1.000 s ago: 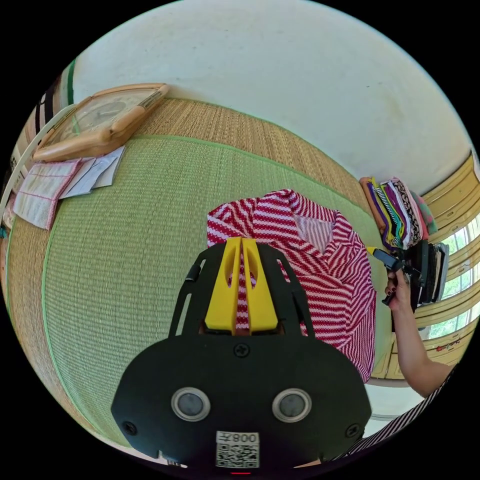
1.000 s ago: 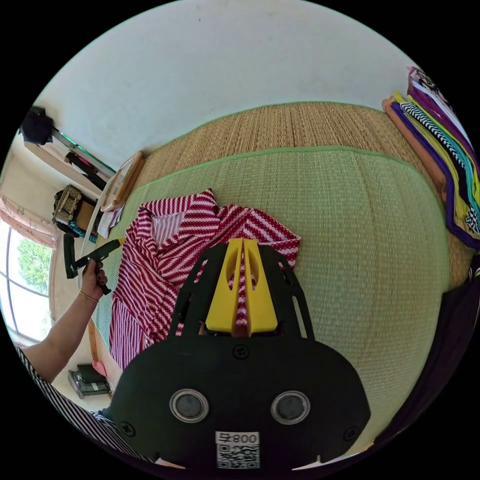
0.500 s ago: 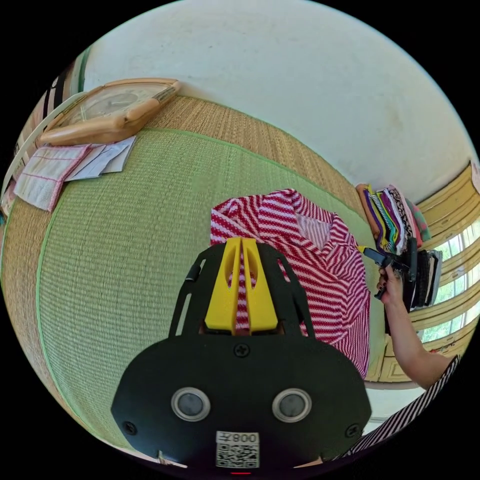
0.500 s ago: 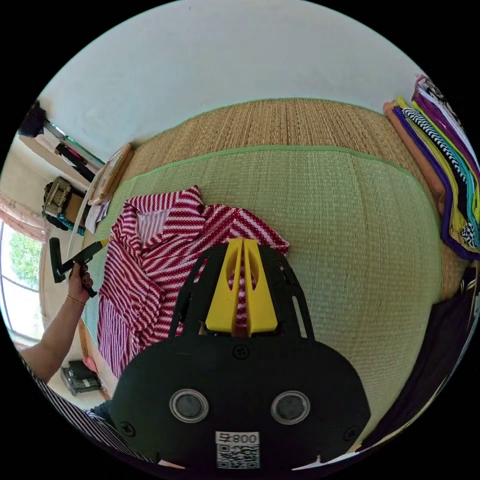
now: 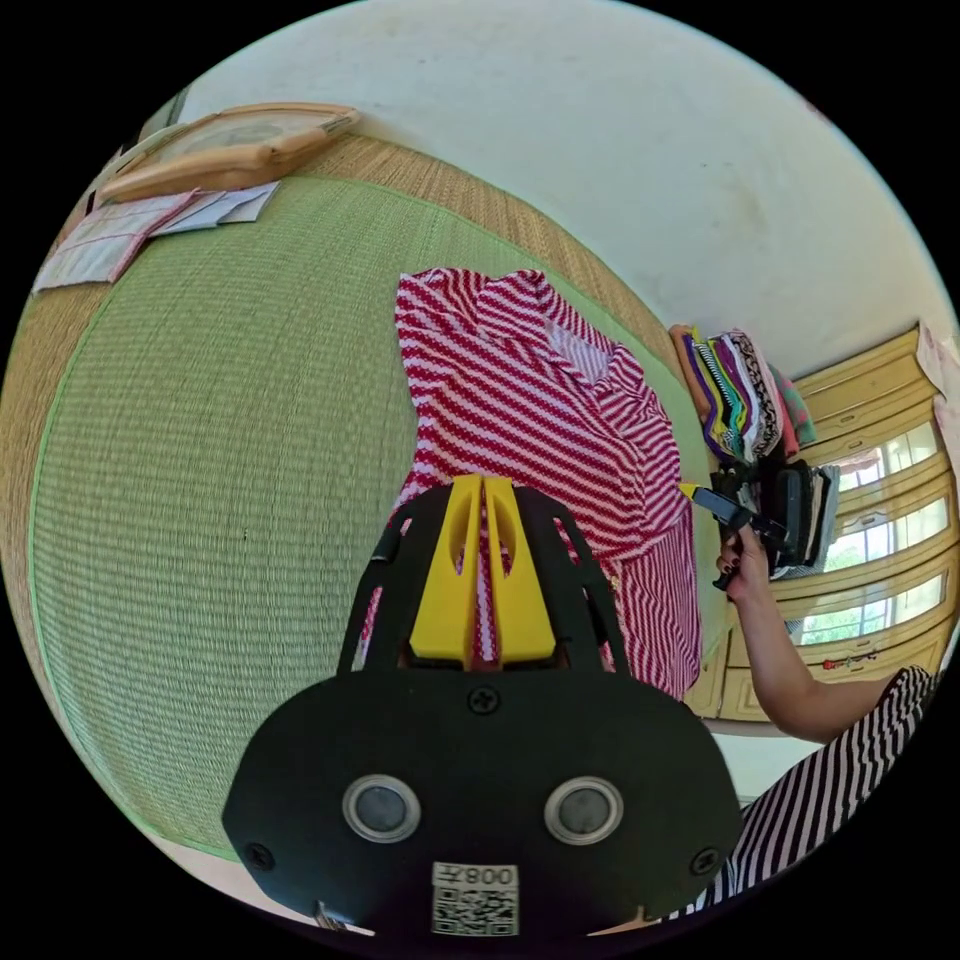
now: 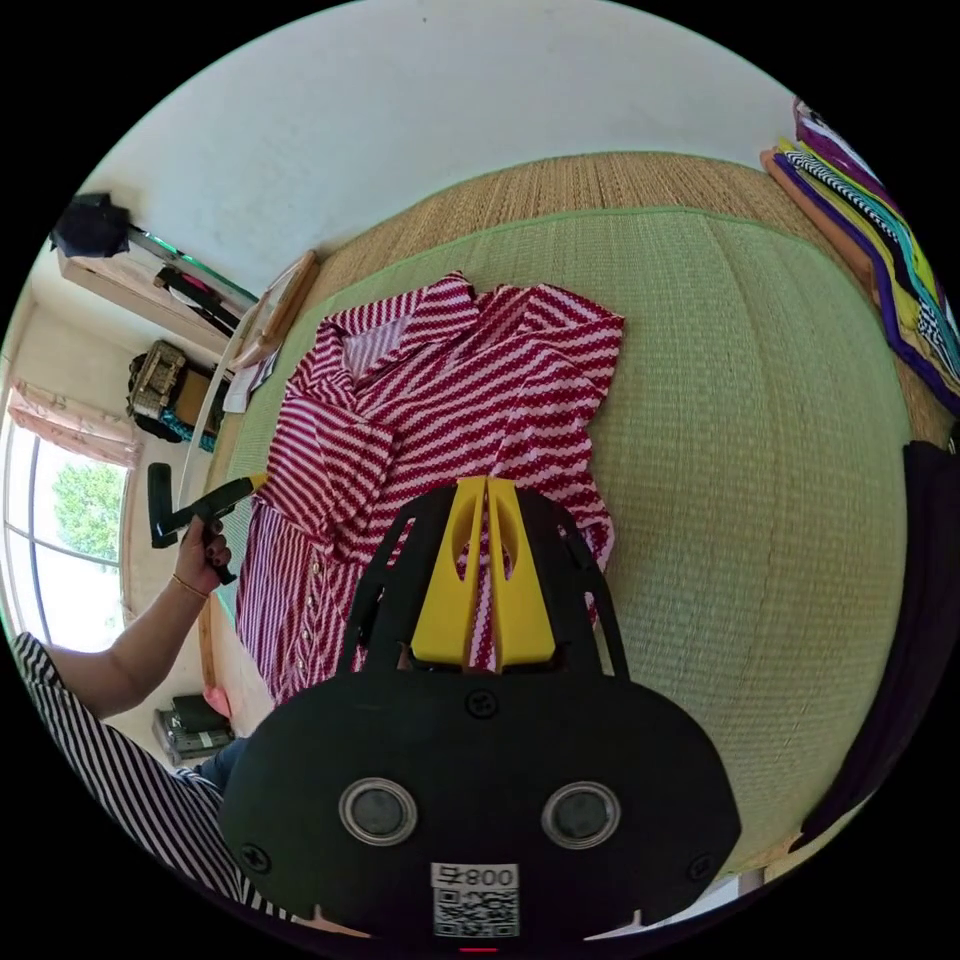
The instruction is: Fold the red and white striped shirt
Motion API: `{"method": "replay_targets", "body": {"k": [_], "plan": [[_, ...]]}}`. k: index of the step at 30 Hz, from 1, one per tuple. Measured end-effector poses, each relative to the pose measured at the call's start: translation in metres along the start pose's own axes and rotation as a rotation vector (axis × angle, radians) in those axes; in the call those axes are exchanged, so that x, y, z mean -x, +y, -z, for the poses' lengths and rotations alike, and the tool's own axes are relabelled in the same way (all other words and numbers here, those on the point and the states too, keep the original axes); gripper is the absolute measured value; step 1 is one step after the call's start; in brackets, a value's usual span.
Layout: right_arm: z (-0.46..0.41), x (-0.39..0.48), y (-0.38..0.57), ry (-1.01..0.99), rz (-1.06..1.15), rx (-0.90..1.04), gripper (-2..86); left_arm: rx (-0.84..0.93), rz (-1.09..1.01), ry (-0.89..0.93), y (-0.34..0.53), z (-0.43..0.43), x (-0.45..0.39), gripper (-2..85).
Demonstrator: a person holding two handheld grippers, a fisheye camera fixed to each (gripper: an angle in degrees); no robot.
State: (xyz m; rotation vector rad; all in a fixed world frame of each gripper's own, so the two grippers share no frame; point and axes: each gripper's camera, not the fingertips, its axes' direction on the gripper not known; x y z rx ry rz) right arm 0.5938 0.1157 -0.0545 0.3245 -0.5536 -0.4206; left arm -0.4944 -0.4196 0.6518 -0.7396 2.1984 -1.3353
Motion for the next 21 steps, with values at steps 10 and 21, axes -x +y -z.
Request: {"method": "replay_targets", "body": {"k": [10,21], "plan": [[0.004,0.012,0.037,0.028,-0.025,0.066,0.0,0.078,-0.032,0.049,0.063,0.021,-0.010,0.2],[-0.014,0.026,0.035,0.071,0.002,0.118,0.0,0.130,-0.052,-0.055,0.067,0.029,-0.018,0.2]]}}
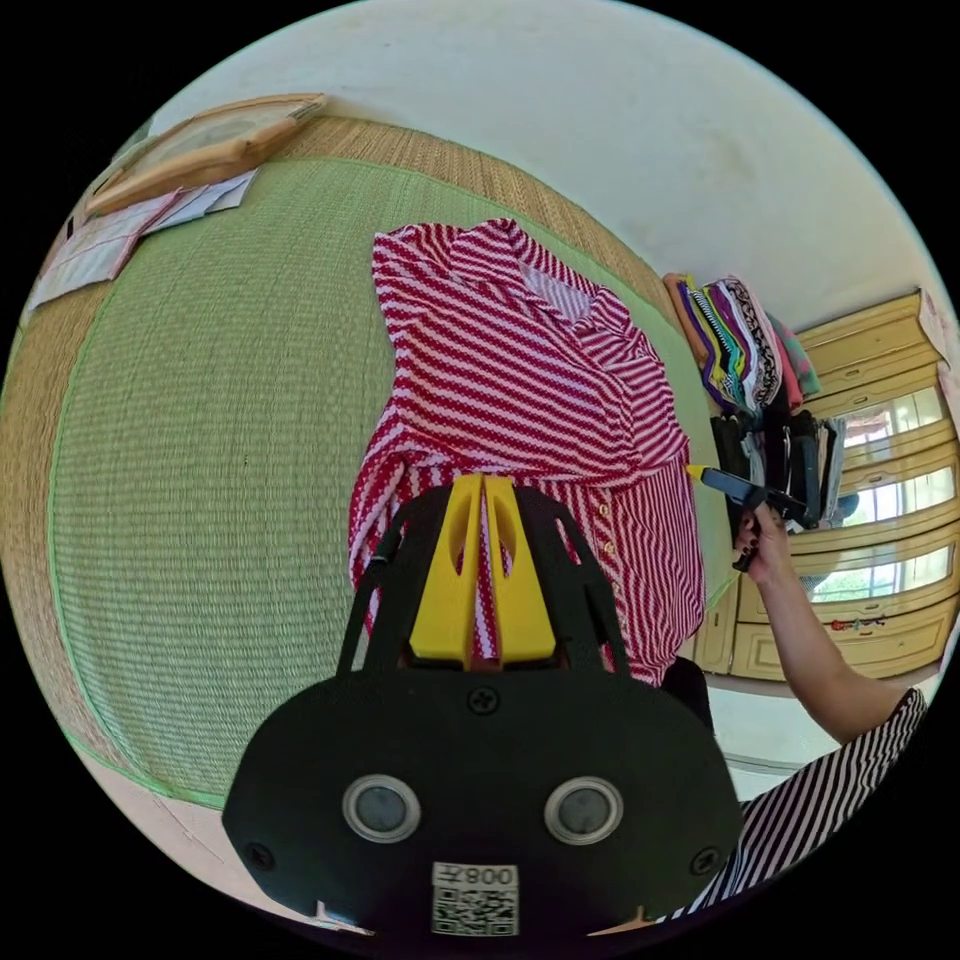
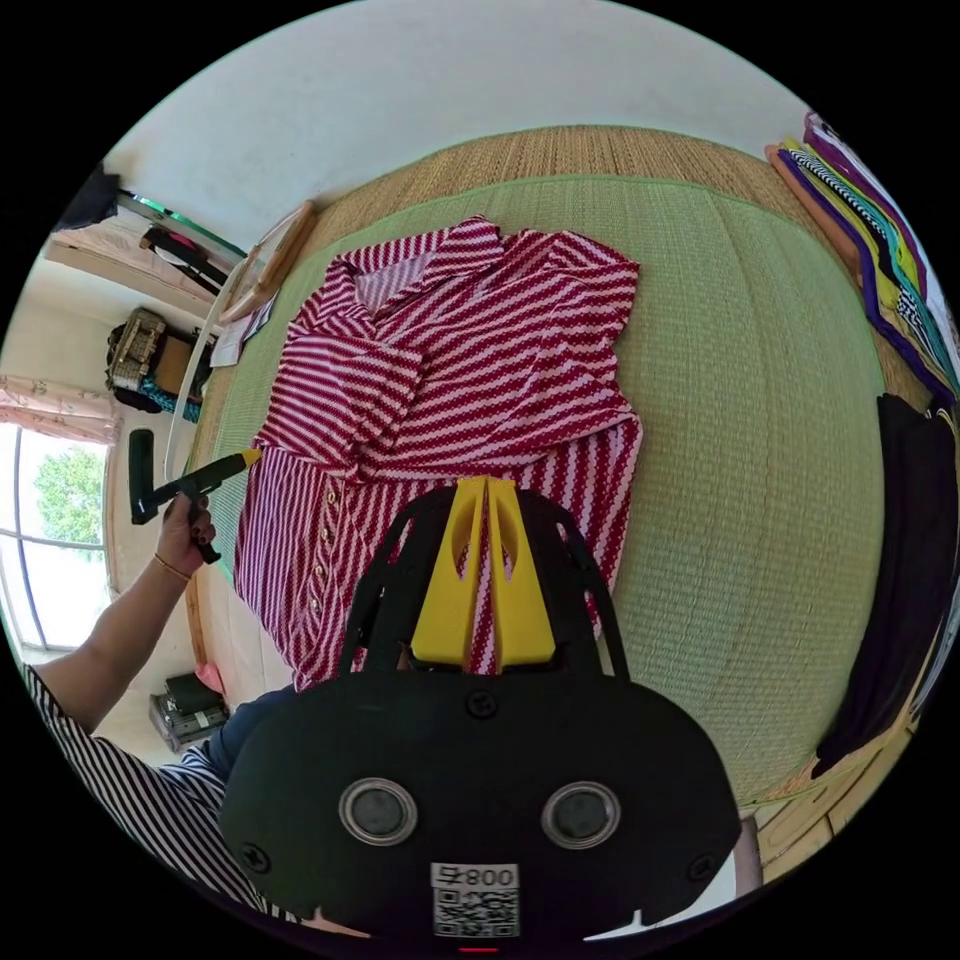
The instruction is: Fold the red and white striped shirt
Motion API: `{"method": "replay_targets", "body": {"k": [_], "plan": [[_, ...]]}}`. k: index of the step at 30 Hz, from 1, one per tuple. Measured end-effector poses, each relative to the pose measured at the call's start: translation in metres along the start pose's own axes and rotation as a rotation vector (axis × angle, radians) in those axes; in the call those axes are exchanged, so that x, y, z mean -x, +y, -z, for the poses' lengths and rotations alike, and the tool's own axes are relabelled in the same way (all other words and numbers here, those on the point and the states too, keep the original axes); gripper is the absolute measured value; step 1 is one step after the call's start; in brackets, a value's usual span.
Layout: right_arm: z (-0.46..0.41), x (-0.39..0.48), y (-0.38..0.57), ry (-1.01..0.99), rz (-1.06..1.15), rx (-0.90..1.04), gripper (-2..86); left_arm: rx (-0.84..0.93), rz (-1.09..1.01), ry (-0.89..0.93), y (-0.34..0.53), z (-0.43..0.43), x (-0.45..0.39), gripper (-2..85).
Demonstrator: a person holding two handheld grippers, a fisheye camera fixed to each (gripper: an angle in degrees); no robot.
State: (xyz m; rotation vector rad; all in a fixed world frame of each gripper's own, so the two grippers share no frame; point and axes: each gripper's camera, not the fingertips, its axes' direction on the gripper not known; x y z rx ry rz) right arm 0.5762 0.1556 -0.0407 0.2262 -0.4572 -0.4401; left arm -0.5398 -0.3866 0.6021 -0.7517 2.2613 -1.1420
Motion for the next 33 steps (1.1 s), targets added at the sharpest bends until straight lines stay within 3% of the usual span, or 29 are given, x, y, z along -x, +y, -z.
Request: {"method": "replay_targets", "body": {"k": [9,18,24,33], "plan": [[-0.031,-0.005,-0.043,0.033,0.024,0.006,0.0,0.032,0.018,-0.158,-0.034,-0.018,-0.007,0.3],[-0.049,-0.027,-0.039,-0.006,-0.005,-0.024,0.1,-0.045,0.065,-0.008,-0.005,0.014,0.023,1.0],[-0.028,-0.053,-0.003,-0.068,-0.020,-0.083,0.6,-0.082,0.127,0.111,0.053,0.058,0.065,2.9],[0.005,-0.099,0.158,-0.190,-0.169,-0.145,2.6,-0.032,0.205,0.233,0.210,0.127,0.114,2.2]]}}
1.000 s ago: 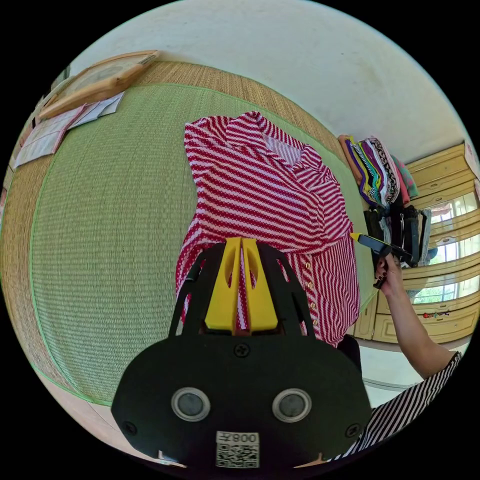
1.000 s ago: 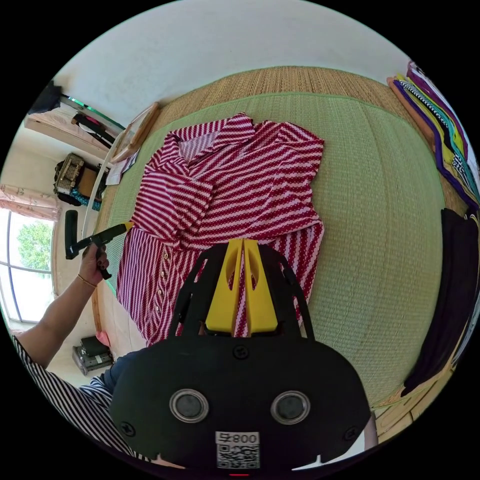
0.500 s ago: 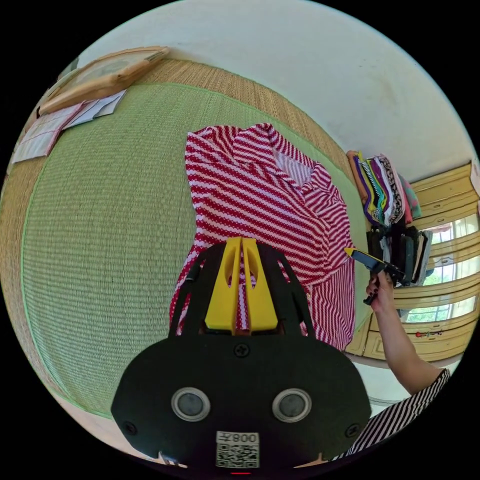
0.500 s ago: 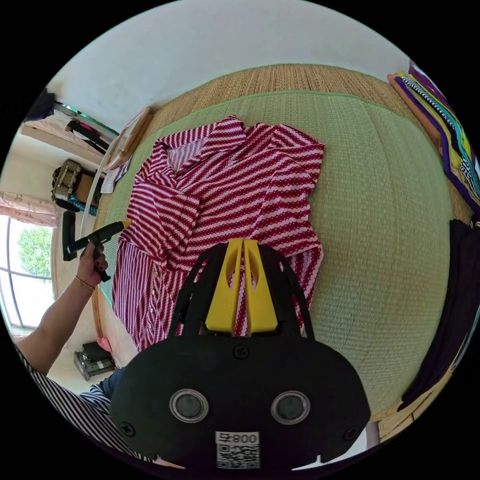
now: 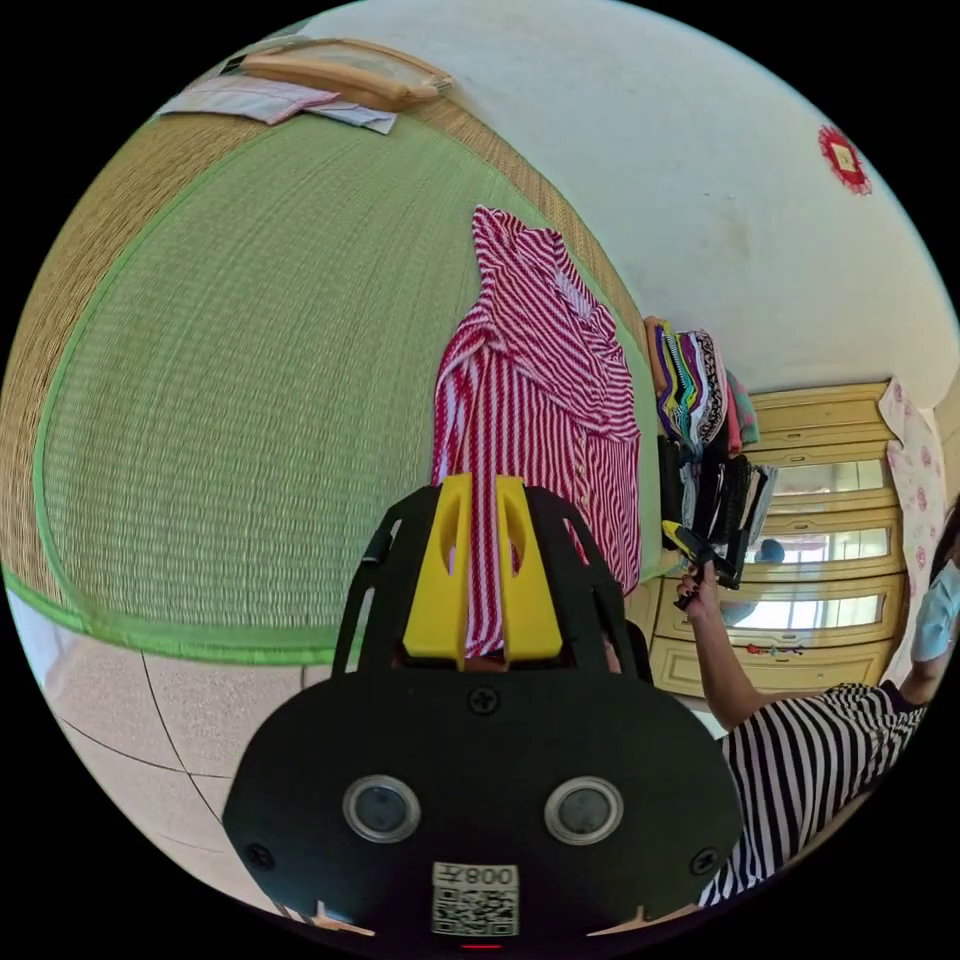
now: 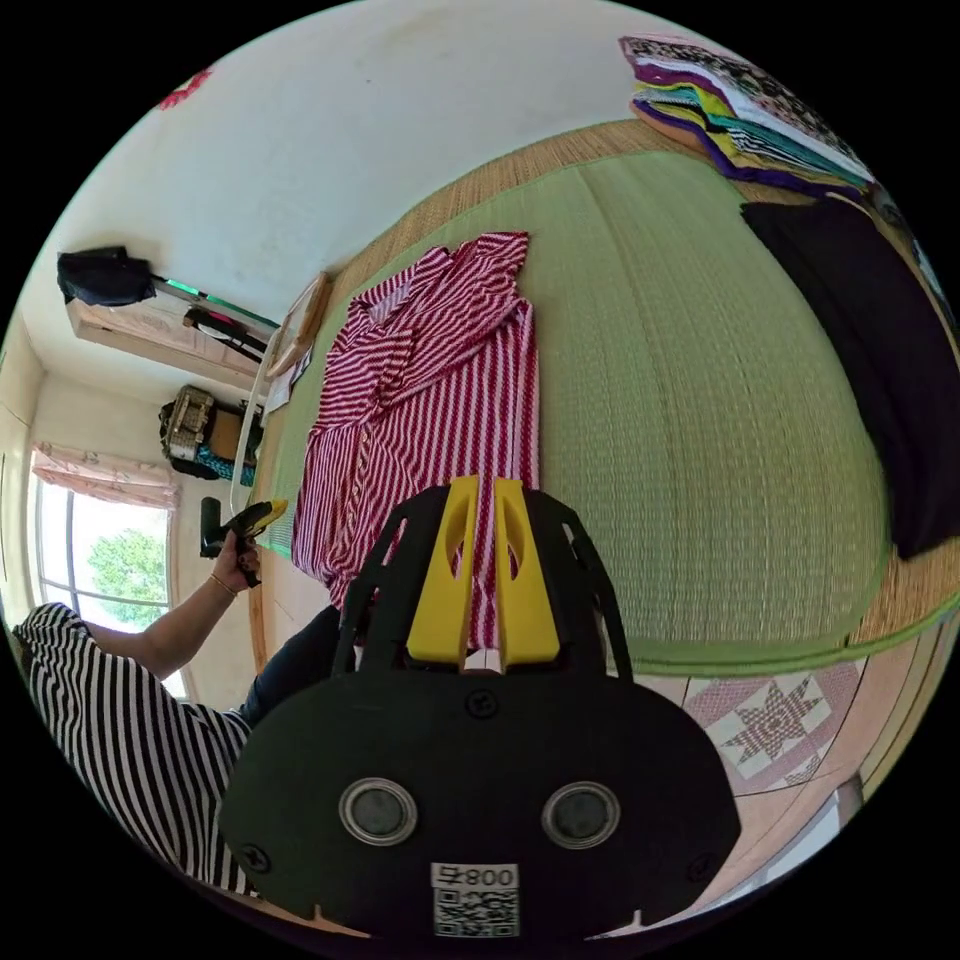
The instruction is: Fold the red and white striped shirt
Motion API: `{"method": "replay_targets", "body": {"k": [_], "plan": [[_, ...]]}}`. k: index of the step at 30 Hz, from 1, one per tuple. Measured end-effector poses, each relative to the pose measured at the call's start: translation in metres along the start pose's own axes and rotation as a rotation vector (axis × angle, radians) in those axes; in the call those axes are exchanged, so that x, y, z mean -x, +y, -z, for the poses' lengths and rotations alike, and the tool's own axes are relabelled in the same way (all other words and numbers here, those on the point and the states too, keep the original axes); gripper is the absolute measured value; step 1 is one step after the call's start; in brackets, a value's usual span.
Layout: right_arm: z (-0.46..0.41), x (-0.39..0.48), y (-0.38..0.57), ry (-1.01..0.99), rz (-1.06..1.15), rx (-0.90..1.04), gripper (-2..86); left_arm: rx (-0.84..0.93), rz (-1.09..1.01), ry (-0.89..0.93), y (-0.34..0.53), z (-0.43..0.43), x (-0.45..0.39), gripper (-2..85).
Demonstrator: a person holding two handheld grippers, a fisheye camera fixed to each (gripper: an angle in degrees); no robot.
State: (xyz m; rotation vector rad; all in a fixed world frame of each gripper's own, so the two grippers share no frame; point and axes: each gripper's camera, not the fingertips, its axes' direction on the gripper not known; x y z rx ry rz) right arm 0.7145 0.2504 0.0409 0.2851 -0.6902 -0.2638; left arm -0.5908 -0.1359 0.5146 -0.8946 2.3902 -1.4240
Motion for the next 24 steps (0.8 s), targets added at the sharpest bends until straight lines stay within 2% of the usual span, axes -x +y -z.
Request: {"method": "replay_targets", "body": {"k": [5,11,17,24], "plan": [[0.018,-0.023,0.074,-0.062,-0.122,-0.047,4.0,0.033,0.024,0.022,0.084,0.035,0.022,1.8],[0.008,-0.025,0.116,-0.082,-0.177,-0.041,5.5,0.124,0.038,0.015,0.152,0.025,0.053,2.8],[-0.010,-0.024,0.136,-0.119,-0.209,-0.016,6.4,0.072,0.123,0.084,0.175,0.026,0.091,5.0],[-0.016,-0.022,0.148,-0.129,-0.233,-0.015,6.9,0.104,0.088,0.099,0.169,0.023,0.098,8.0]]}}
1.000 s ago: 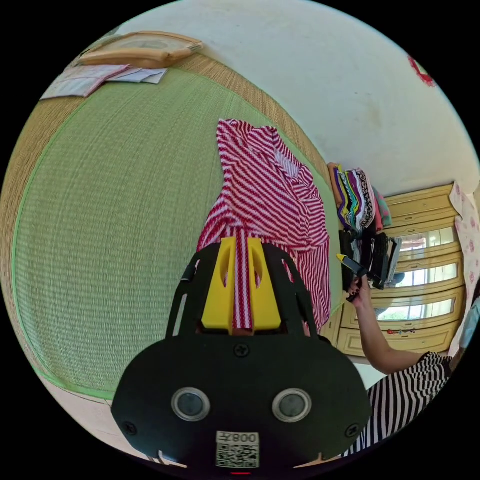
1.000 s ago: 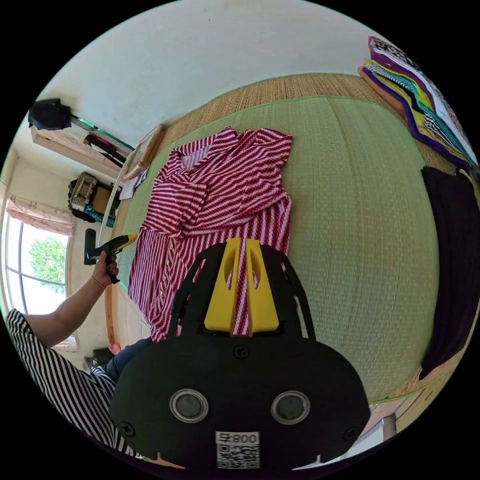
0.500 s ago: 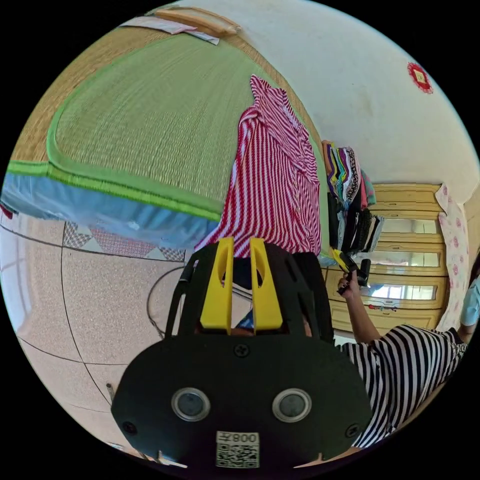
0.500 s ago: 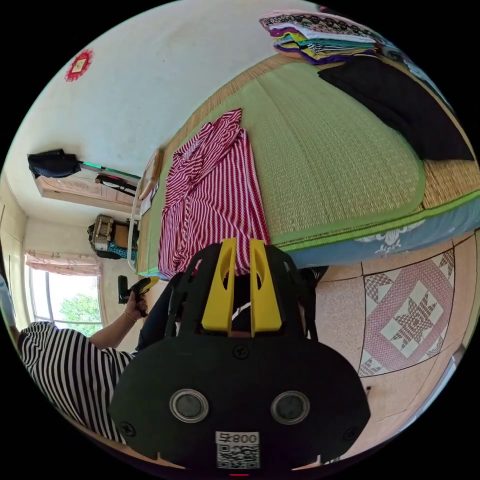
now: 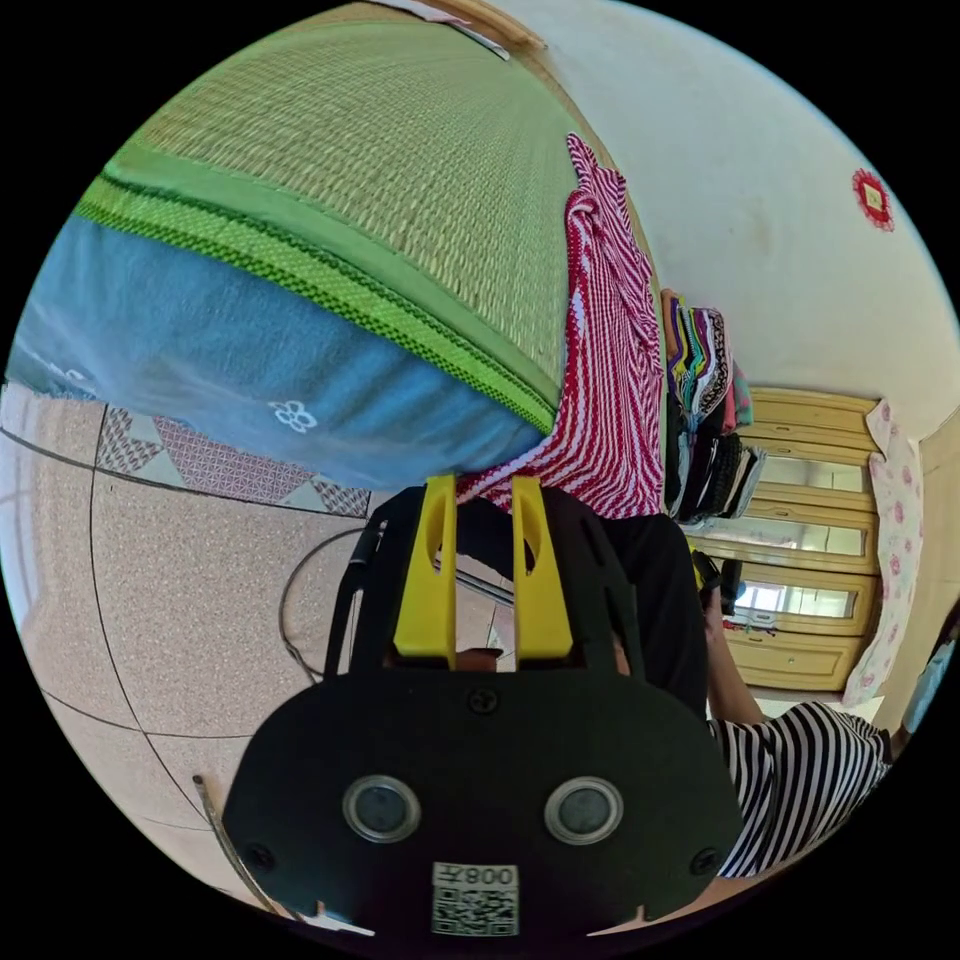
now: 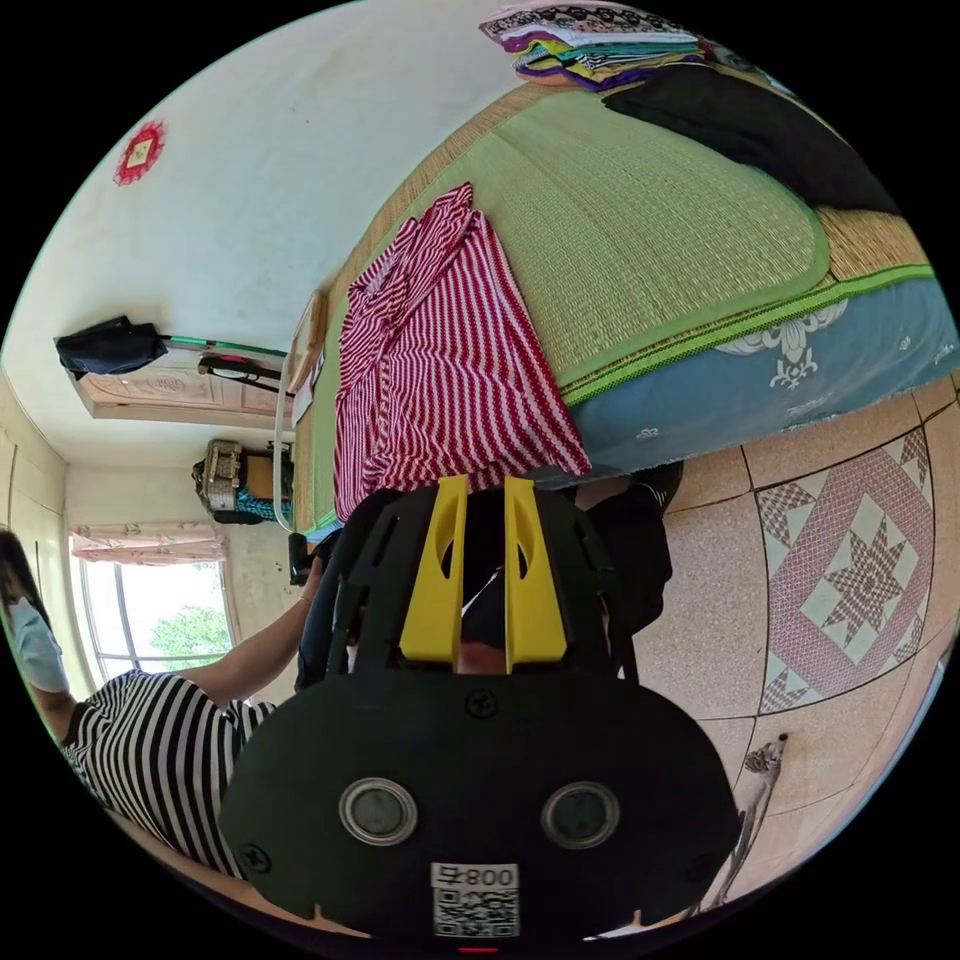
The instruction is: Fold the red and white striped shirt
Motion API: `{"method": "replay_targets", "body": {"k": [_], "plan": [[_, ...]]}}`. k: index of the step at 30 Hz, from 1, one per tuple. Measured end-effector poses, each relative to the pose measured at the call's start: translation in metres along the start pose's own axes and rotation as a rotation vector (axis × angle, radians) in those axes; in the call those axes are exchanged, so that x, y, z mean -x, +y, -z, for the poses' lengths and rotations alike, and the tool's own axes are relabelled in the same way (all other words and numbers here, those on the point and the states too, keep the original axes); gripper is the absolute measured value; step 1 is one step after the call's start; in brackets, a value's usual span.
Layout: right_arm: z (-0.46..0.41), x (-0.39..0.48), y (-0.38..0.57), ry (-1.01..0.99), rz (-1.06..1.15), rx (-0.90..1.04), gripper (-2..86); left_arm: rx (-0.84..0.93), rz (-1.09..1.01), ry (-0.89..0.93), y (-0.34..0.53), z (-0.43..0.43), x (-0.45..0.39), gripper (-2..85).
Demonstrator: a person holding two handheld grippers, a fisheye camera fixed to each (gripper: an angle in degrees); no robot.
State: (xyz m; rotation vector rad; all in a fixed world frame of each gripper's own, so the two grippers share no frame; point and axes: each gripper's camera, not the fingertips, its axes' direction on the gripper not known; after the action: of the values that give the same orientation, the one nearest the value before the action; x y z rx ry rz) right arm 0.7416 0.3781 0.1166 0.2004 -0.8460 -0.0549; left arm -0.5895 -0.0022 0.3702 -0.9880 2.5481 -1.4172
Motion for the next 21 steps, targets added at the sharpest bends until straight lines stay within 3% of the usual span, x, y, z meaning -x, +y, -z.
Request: {"method": "replay_targets", "body": {"k": [8,15,21], "plan": [[-0.011,-0.012,0.005,0.010,-0.043,0.002,7.6,0.037,-0.084,0.077,0.030,0.010,-0.012,1.9],[-0.024,-0.027,-0.011,0.070,-0.053,0.041,8.7,0.020,-0.126,0.158,0.065,0.030,-0.035,1.0],[-0.050,-0.030,-0.036,0.122,0.012,0.129,10.4,0.037,-0.124,0.124,0.085,0.040,-0.059,0.9]]}}
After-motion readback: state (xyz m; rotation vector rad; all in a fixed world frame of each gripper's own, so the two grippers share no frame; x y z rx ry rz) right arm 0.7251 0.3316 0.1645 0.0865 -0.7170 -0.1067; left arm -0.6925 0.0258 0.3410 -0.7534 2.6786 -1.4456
